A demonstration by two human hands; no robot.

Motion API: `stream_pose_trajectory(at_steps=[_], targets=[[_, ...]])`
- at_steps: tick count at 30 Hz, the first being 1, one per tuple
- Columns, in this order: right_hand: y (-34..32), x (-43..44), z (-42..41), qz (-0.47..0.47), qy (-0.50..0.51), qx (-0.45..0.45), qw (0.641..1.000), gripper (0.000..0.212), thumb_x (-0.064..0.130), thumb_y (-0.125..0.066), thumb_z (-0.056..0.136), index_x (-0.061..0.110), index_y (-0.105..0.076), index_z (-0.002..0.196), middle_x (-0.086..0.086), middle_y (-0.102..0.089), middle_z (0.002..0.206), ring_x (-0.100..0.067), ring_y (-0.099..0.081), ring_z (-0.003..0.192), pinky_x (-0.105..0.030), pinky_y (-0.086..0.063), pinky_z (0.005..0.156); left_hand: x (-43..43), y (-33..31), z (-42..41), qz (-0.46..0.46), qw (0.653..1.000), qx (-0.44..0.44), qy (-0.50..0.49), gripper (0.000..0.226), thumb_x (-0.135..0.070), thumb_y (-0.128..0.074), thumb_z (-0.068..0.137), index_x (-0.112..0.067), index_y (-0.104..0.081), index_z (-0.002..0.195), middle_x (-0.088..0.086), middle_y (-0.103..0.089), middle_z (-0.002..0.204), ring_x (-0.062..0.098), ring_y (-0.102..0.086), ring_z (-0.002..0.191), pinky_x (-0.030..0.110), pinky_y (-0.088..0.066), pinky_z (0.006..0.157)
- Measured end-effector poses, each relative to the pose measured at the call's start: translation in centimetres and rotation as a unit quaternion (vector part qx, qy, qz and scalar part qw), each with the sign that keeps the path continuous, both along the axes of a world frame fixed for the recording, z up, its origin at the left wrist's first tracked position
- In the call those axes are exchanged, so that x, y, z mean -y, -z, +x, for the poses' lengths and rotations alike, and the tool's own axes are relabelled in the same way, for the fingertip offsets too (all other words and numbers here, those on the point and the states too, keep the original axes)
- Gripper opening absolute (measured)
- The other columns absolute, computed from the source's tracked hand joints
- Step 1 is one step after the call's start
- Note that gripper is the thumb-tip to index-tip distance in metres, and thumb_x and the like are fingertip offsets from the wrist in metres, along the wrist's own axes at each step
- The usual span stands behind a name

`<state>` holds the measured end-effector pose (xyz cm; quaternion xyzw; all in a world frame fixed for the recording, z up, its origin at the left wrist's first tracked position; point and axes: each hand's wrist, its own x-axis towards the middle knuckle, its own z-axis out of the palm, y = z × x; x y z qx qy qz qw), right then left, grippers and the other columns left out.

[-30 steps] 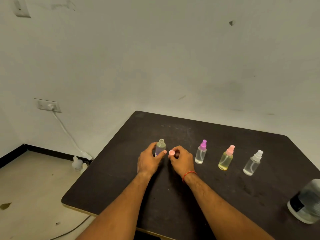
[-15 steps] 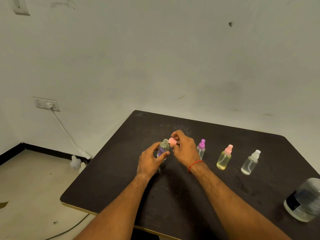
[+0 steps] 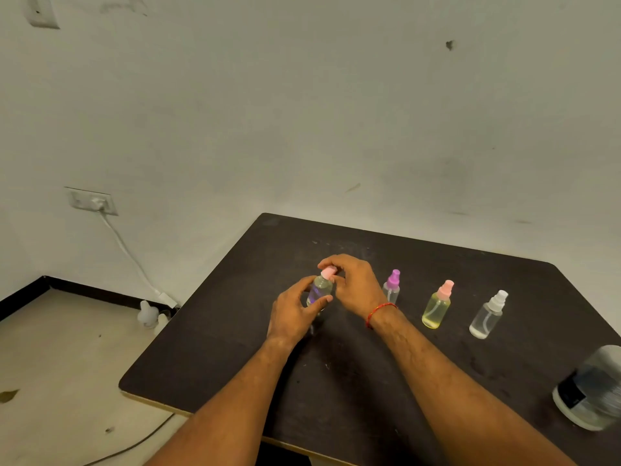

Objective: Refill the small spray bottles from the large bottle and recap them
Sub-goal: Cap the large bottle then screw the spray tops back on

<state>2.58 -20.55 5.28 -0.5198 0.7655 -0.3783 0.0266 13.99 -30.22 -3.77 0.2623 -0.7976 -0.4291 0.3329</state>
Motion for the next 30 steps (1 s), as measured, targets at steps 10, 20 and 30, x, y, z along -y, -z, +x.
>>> stream_pose_trajectory(at_steps=[10, 20, 30], targets=[[-0.1, 0.2, 0.3, -0.011, 0.046, 0.019, 0.999, 0.016, 0.021, -0.075, 0.084, 0.02, -0.068, 0.098, 0.005, -0.067, 0.091, -0.008, -0.061, 0.083, -0.025, -0.055, 0.078, -0.3, -0.5, 0.1, 0.004, 1.0, 0.0, 0.005, 0.048, -0.048, -0.075, 0.087, -0.033, -0.063, 0.131, -0.023, -0.065, 0.116, -0.006, -0.062, 0.106, 0.01, -0.045, 0.091], [0.6, 0.0, 0.8, -0.054, 0.037, 0.064, 0.996, 0.054, -0.002, -0.066, 0.084, 0.023, -0.056, 0.131, 0.004, -0.064, 0.106, -0.012, -0.062, 0.101, -0.037, -0.057, 0.091, -0.4, -0.5, 0.2, 0.0, 1.0, -0.006, 0.004, 0.05, -0.045, -0.076, 0.087, -0.03, -0.063, 0.132, -0.017, -0.068, 0.121, -0.002, -0.063, 0.11, 0.014, -0.047, 0.095], [1.0, -0.2, 1.0, -0.074, 0.04, 0.099, 0.992, 0.052, 0.001, -0.069, 0.082, 0.022, -0.055, 0.128, 0.004, -0.064, 0.109, -0.009, -0.062, 0.102, -0.026, -0.057, 0.086, -0.5, -0.6, 0.2, 0.007, 1.0, 0.003, 0.0, 0.048, -0.041, -0.076, 0.088, -0.029, -0.062, 0.132, -0.019, -0.064, 0.12, -0.005, -0.061, 0.105, 0.007, -0.043, 0.09]])
